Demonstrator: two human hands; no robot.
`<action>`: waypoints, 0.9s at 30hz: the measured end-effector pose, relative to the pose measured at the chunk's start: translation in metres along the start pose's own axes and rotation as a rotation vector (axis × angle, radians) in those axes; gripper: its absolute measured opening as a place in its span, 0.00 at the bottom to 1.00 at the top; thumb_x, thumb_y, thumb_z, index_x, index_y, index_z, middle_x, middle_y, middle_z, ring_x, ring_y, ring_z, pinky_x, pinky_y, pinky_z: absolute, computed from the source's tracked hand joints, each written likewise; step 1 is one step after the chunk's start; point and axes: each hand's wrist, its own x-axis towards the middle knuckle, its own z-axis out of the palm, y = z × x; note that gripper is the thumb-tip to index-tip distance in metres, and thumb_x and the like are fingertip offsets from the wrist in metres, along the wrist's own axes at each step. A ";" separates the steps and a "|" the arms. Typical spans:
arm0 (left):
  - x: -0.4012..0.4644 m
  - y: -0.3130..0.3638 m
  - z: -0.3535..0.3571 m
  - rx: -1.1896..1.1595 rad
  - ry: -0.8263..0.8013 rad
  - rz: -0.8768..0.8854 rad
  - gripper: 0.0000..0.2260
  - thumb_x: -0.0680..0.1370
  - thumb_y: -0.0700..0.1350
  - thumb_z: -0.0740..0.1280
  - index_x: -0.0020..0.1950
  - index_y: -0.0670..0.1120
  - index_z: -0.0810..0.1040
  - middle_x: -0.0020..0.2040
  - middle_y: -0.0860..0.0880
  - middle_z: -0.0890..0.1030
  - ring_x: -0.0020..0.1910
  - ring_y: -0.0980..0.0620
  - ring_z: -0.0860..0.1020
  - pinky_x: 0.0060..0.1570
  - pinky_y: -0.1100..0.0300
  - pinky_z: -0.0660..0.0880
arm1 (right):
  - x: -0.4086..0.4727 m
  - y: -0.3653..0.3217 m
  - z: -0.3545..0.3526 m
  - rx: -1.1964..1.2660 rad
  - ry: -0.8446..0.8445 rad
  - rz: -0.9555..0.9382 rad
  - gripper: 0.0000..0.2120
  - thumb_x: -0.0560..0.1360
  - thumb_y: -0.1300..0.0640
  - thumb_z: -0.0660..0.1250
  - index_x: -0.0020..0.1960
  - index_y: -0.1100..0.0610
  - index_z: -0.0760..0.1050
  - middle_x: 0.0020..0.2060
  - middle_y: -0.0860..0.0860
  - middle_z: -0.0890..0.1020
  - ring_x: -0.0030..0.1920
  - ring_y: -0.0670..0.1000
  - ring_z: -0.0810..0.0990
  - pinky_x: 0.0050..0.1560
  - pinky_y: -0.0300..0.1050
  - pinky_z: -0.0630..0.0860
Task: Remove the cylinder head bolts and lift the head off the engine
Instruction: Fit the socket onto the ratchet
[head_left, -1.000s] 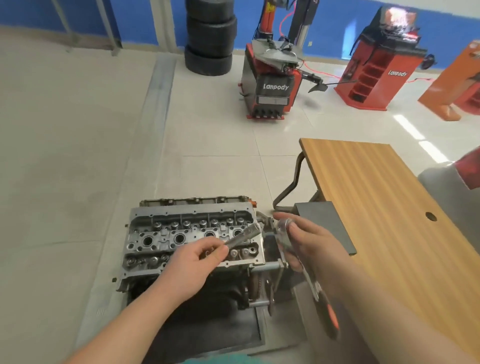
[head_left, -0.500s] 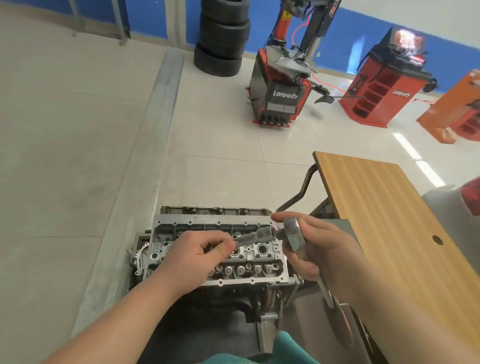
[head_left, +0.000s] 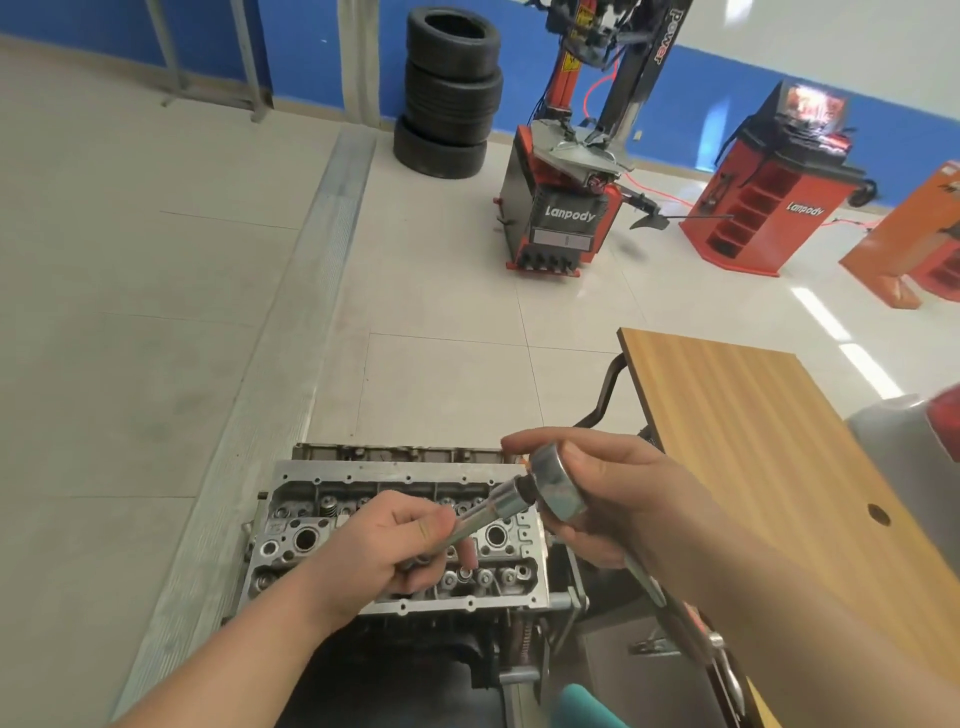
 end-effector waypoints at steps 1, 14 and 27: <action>0.004 0.005 0.003 0.017 0.002 0.002 0.27 0.81 0.66 0.64 0.48 0.43 0.87 0.28 0.45 0.71 0.26 0.51 0.65 0.30 0.63 0.64 | -0.001 -0.003 -0.003 -0.037 0.010 0.010 0.17 0.83 0.50 0.66 0.69 0.54 0.80 0.40 0.59 0.80 0.32 0.51 0.73 0.27 0.38 0.66; 0.062 0.023 0.032 0.027 0.192 0.011 0.26 0.76 0.69 0.66 0.35 0.46 0.81 0.28 0.46 0.73 0.27 0.52 0.67 0.30 0.64 0.66 | -0.023 -0.024 -0.058 -0.335 0.187 0.012 0.17 0.79 0.39 0.71 0.65 0.43 0.82 0.50 0.57 0.87 0.38 0.54 0.82 0.44 0.53 0.78; 0.087 0.004 0.054 0.154 0.273 0.112 0.23 0.87 0.60 0.58 0.41 0.51 0.84 0.35 0.51 0.79 0.36 0.56 0.77 0.41 0.66 0.75 | -0.038 -0.012 -0.056 -0.076 0.292 0.028 0.07 0.85 0.56 0.66 0.58 0.56 0.82 0.46 0.63 0.84 0.32 0.55 0.74 0.33 0.46 0.71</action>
